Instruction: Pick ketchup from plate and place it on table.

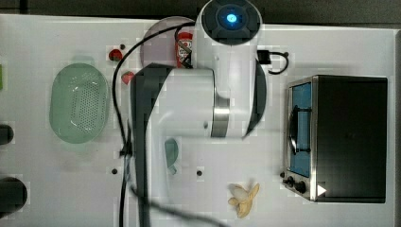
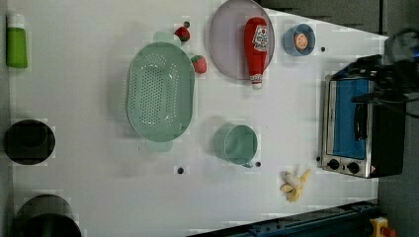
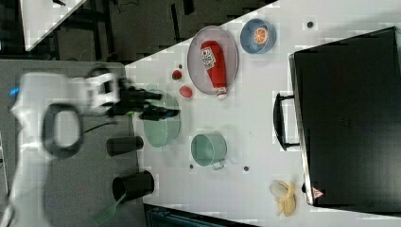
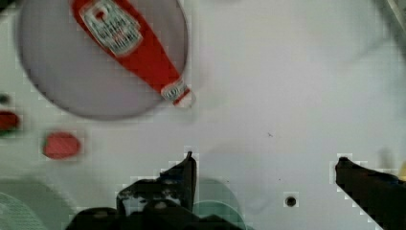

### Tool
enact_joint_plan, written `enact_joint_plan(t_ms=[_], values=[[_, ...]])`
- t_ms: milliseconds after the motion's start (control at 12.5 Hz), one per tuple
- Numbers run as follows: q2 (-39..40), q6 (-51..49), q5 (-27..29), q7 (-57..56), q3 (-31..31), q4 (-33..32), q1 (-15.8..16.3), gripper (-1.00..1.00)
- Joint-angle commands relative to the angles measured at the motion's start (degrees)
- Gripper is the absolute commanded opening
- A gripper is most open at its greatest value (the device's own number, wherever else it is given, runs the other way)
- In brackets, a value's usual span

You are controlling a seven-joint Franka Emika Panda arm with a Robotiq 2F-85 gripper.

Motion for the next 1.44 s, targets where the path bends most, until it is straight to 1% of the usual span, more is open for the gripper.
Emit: enact_joint_plan(t_ms=[80,320,560,720,1120,1440], values=[[3.1,4.2,0.4,-13.2,1.8,-1.2,0.8,1.00],[8.0,10.2,0.3,-21.2,1.8,-1.2,1.4,1.00],[12.7,14.7,-0.2,-22.2,1.8,-1.0,2.1,1.00],[16.2,18.2,-0.4,-22.4,1.8,0.2,2.7,1.00],[26.2,24.4,-4.6,-22.6,1.8,7.6,3.8,1.00],[33.3,28.7,-5.8,-22.6,1.8,14.3,4.1,1.00]])
